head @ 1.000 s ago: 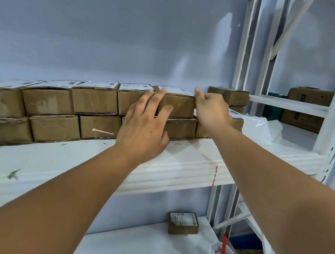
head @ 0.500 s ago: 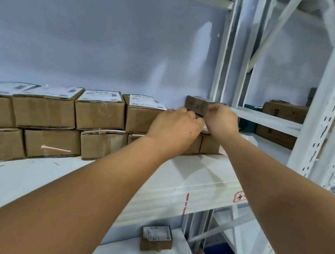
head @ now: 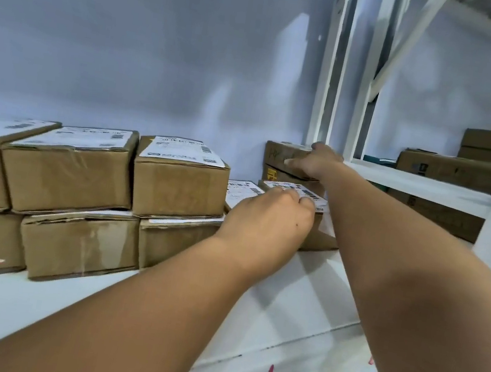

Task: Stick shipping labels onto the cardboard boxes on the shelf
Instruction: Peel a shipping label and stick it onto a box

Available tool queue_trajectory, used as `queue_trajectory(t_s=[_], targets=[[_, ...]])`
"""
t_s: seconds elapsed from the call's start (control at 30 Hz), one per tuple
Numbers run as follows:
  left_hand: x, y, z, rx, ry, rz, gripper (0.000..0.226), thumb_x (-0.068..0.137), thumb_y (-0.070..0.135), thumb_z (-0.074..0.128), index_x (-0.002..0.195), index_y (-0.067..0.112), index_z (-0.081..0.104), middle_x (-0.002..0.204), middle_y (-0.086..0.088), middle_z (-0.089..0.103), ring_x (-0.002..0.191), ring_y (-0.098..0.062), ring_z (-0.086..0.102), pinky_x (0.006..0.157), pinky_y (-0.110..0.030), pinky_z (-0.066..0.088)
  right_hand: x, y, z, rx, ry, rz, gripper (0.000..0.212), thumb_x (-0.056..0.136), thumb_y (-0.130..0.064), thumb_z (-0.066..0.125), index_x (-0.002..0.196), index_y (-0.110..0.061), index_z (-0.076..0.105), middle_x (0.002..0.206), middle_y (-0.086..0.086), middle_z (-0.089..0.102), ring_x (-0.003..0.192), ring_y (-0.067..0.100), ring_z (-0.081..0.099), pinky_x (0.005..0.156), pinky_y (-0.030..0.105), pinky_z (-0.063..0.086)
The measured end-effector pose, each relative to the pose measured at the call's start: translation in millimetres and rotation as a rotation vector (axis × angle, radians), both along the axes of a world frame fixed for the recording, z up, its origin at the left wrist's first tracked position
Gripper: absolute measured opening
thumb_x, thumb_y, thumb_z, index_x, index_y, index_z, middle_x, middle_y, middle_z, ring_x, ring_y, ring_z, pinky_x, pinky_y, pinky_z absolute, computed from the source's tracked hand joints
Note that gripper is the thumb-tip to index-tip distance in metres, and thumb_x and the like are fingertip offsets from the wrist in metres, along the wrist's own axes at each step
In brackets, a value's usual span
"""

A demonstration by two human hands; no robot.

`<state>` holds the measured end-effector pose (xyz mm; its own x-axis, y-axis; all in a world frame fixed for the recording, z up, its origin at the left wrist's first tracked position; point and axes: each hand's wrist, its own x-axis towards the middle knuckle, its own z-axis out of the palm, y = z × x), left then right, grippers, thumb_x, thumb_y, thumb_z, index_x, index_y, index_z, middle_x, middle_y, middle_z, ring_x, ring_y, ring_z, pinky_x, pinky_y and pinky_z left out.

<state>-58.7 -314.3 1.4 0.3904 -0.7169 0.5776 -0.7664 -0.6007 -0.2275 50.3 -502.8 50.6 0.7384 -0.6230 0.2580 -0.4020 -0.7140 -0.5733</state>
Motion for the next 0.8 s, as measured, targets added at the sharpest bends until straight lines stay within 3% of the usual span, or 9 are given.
queue_trajectory(t_s=[0.2, 0.3, 0.37, 0.47, 0.6, 0.7, 0.8], targets=[[3.4, -1.8, -2.2, -0.046, 0.055, 0.002, 0.021, 0.092, 0.006, 0.044, 0.112, 0.009, 0.05, 0.108, -0.008, 0.049, 0.108, -0.028, 0.046, 0.068, -0.035, 0.034, 16.6, -7.0, -0.1, -0.027, -0.023, -0.073, 0.071, 0.078, -0.049, 0.07, 0.135, -0.021, 0.036, 0.137, 0.023, 0.035, 0.128, 0.042, 0.034, 0.106, 0.05, 0.033], [4.9, -1.9, -4.5, -0.07, 0.053, 0.002, 0.019, 0.094, 0.011, 0.044, 0.11, 0.009, 0.052, 0.109, -0.007, 0.051, 0.11, -0.026, 0.045, 0.071, -0.037, 0.039, 15.3, -11.1, 2.0, -0.034, -0.069, -0.048, 0.063, 0.078, -0.04, 0.071, 0.128, -0.019, 0.04, 0.13, 0.02, 0.045, 0.113, 0.036, 0.043, 0.088, 0.041, 0.041], [5.7, -2.9, -6.2, -0.081, 0.049, 0.008, 0.018, 0.094, 0.012, 0.043, 0.11, 0.01, 0.05, 0.11, -0.007, 0.053, 0.11, -0.025, 0.044, 0.069, -0.036, 0.037, 12.7, -13.5, 4.6, -0.003, -0.104, -0.032, 0.069, 0.076, -0.039, 0.074, 0.131, -0.016, 0.039, 0.128, 0.019, 0.047, 0.115, 0.033, 0.042, 0.081, 0.037, 0.039], [4.3, -3.8, -7.3, -0.077, 0.02, 0.027, 0.021, 0.093, 0.008, 0.042, 0.114, 0.011, 0.043, 0.109, -0.007, 0.054, 0.109, -0.025, 0.043, 0.065, -0.034, 0.032, 4.5, -17.4, 11.1, 0.074, -0.188, -0.018, 0.078, 0.075, -0.036, 0.078, 0.136, -0.017, 0.034, 0.132, 0.017, 0.042, 0.124, 0.031, 0.039, 0.086, 0.035, 0.04], [3.2, -3.0, -8.0, -0.048, -0.028, 0.039, 0.037, 0.092, 0.005, 0.041, 0.128, 0.012, 0.038, 0.12, -0.006, 0.049, 0.113, -0.025, 0.042, 0.068, -0.032, 0.032, -18.1, -11.4, 17.7, 0.101, -0.276, -0.024, 0.078, 0.073, -0.038, 0.078, 0.135, -0.021, 0.034, 0.135, 0.015, 0.037, 0.117, 0.03, 0.046, 0.088, 0.033, 0.041], [-2.1, -2.7, -9.1, 0.019, -0.055, 0.075, 0.038, 0.092, 0.004, 0.039, 0.13, 0.011, 0.039, 0.125, -0.006, 0.043, 0.112, -0.027, 0.043, 0.069, -0.032, 0.032, -40.6, -2.3, 26.2, 0.177, -0.382, -0.005, 0.071, 0.076, -0.042, 0.074, 0.133, -0.022, 0.037, 0.135, 0.012, 0.033, 0.099, 0.025, 0.05, 0.081, 0.028, 0.041], [-6.3, -3.2, -9.5, 0.068, -0.069, 0.116, 0.033, 0.093, 0.004, 0.037, 0.125, 0.008, 0.044, 0.124, -0.006, 0.04, 0.108, -0.028, 0.045, 0.067, -0.032, 0.032, -64.0, 7.6, 34.1, 0.211, -0.432, 0.002, 0.069, 0.077, -0.046, 0.073, 0.132, -0.023, 0.037, 0.134, 0.012, 0.032, 0.103, 0.027, 0.051, 0.078, 0.028, 0.039]])
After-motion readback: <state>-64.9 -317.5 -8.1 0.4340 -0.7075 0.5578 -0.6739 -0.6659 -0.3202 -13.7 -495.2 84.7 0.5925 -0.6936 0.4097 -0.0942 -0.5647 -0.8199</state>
